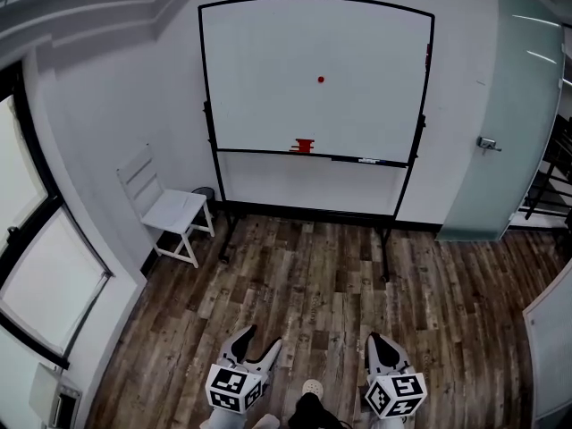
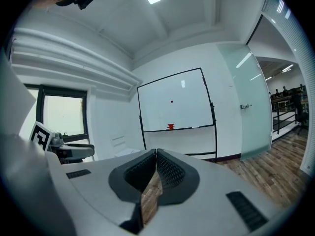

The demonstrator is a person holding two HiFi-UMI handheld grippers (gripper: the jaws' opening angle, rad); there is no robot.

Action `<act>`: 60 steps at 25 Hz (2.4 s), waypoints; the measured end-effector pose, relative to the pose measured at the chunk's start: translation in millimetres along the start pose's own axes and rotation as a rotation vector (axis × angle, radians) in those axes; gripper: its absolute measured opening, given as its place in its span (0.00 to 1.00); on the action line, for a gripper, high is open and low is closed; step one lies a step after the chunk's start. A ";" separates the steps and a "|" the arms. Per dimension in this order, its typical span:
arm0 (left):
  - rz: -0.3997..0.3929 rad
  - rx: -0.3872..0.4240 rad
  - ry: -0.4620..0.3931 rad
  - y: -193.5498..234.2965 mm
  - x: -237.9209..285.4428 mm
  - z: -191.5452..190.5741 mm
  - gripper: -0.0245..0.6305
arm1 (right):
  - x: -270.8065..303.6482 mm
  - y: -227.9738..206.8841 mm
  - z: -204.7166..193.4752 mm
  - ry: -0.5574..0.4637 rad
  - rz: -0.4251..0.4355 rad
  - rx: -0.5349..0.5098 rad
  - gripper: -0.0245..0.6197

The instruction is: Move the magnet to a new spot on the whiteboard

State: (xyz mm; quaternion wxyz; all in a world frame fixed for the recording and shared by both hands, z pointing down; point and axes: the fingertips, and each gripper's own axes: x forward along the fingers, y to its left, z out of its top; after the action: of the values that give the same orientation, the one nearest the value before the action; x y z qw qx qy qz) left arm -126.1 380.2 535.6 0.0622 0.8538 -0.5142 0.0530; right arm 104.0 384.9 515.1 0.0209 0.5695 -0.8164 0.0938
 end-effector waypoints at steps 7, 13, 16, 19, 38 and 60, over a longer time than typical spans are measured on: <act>0.020 0.002 -0.019 34.0 62.7 28.8 0.41 | 71.5 -26.7 24.4 0.007 0.024 -0.022 0.08; 0.032 -0.006 -0.008 47.5 105.7 34.5 0.41 | 119.8 -49.1 26.5 0.034 0.047 -0.022 0.08; 0.043 -0.019 -0.003 55.3 123.8 35.2 0.41 | 140.1 -59.2 28.9 0.042 0.055 -0.022 0.08; 0.050 -0.030 0.002 60.7 140.3 35.2 0.41 | 155.5 -69.9 32.1 0.049 0.057 -0.023 0.08; 0.104 -0.045 -0.012 80.7 216.2 40.3 0.41 | 224.9 -119.2 49.7 0.036 0.099 -0.031 0.08; 0.056 -0.029 -0.017 130.7 327.0 60.4 0.41 | 317.6 -157.4 72.7 0.012 0.071 -0.014 0.08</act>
State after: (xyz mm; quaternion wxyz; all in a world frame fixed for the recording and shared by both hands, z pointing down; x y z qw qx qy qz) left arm -88.0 25.0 533.3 0.0686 0.8386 -0.5390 0.0398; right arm 145.0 25.5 508.9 0.0262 0.5393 -0.8366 0.0921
